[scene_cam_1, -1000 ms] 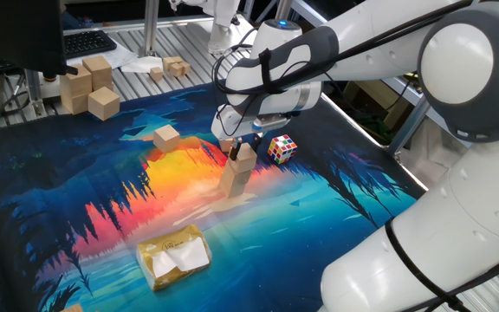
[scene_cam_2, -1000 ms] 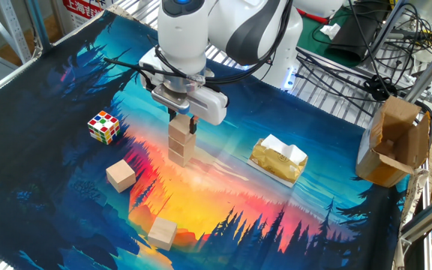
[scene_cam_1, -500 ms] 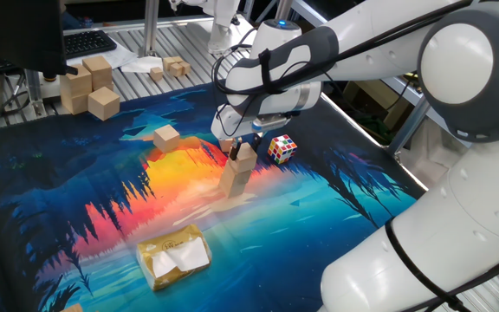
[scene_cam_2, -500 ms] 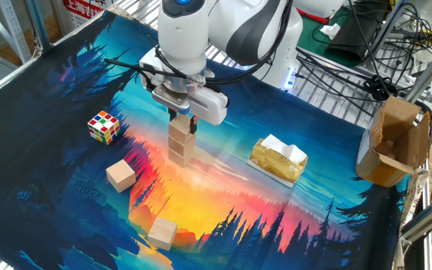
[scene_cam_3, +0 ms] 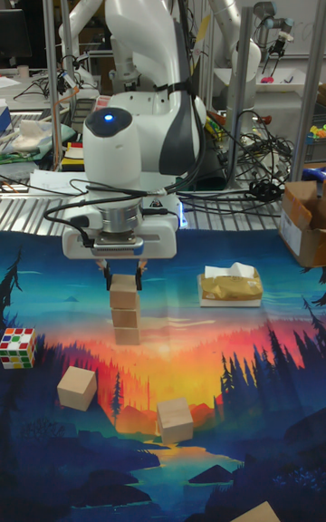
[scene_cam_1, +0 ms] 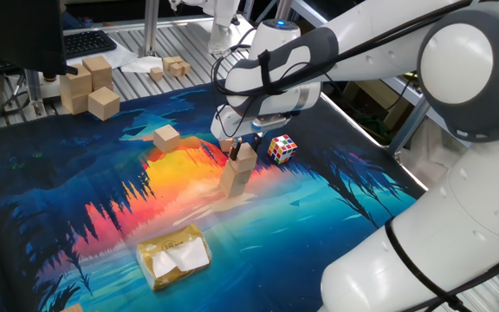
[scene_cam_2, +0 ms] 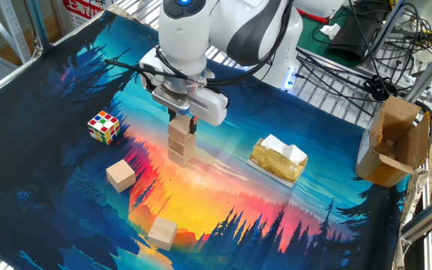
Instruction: Stack the blocks in a vertical line of five
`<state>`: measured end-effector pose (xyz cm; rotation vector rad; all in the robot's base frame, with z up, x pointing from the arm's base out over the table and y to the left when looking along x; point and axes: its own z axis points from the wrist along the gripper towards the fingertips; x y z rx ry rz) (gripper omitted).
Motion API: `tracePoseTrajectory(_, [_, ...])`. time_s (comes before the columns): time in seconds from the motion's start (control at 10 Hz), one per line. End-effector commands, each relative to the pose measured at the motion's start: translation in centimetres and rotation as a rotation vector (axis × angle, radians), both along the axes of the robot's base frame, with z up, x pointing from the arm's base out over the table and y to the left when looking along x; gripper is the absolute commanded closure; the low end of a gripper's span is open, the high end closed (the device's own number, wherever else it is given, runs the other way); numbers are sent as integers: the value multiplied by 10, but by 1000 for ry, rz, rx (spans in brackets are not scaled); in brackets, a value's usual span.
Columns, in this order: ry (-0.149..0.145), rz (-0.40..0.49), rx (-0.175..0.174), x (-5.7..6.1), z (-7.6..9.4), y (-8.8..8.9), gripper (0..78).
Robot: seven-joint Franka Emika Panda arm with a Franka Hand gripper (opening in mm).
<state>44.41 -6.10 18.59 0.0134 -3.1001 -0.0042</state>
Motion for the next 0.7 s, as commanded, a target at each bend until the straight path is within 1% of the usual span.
tracePoseTrajectory(0.1, [0,-4,0,1,1,0,764])
tracePoseTrajectory(0.2, [0,-5,0,1,1,0,764])
tracePoseTrajectory(0.3, [0,-5,0,1,1,0,1])
tracePoseTrajectory(0.7, [0,-5,0,1,1,0,1])
